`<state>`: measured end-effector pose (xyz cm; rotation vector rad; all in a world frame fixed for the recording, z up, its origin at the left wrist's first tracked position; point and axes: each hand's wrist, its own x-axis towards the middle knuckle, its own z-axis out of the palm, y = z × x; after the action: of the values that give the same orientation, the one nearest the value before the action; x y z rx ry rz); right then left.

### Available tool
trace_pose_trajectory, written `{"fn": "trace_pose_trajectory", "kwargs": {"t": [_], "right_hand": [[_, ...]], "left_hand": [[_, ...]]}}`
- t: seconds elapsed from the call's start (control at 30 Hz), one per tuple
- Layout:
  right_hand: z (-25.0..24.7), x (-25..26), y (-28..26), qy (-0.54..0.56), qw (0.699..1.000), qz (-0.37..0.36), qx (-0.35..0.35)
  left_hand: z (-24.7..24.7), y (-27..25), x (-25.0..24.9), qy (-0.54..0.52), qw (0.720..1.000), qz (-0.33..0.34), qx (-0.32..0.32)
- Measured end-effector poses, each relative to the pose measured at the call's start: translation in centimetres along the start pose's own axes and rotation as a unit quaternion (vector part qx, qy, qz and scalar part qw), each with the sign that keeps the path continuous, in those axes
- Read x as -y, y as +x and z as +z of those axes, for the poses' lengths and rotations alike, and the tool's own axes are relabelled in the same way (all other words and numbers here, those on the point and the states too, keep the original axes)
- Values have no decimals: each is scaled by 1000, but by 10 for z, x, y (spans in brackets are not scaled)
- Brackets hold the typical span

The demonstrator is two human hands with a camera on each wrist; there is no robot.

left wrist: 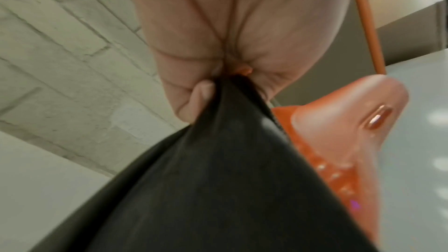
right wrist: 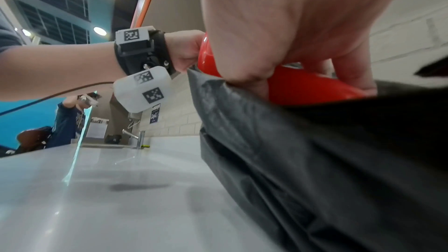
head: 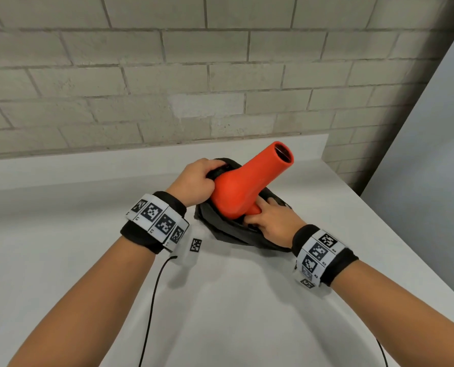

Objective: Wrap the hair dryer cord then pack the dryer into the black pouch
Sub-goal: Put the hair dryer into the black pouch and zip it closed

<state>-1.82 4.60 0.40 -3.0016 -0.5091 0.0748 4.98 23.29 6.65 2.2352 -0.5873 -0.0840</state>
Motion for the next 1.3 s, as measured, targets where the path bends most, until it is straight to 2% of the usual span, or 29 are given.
{"fn": "trace_pose_trajectory", "kwargs": {"t": [0.17, 0.43, 0.6, 0.67, 0.73, 0.77, 0.83, 0.9, 1.03, 1.13, 1.2, 1.3], "right_hand": [[-2, -3, 3, -4, 999, 24, 35], [-3, 2, 4, -53, 994, 25, 94], [-7, 17, -1, -128, 976, 45, 170], [-9, 19, -3, -131, 973, 45, 183], [-11, 18, -2, -139, 970, 45, 197], [-12, 17, -2, -148, 966, 42, 208], [-12, 18, -1, -172, 958, 34, 228], [-12, 18, -2, -182, 957, 28, 224], [-7, 6, -4, -142, 970, 1, 199], [-7, -15, -11, -81, 979, 21, 183], [-11, -34, -19, -86, 983, 60, 150], [-22, -62, -26, -50, 993, 95, 45]], "left_hand": [[5, -3, -16, -49, 997, 45, -27], [15, -9, -36, -140, 984, 75, -75], [12, -1, -37, -223, 964, 23, -139], [9, 0, -34, -237, 963, 19, -128], [8, -2, -35, -239, 966, 34, -88], [8, -5, -35, -211, 974, 47, -68], [11, -7, -32, -86, 993, 65, -42], [16, -7, -28, 4, 996, 76, -43], [15, -3, -26, 19, 995, 64, -75], [9, 2, -23, 26, 994, 34, -103], [3, 4, -20, 38, 991, 20, -126], [-2, 6, -15, 48, 991, 14, -127]]}}
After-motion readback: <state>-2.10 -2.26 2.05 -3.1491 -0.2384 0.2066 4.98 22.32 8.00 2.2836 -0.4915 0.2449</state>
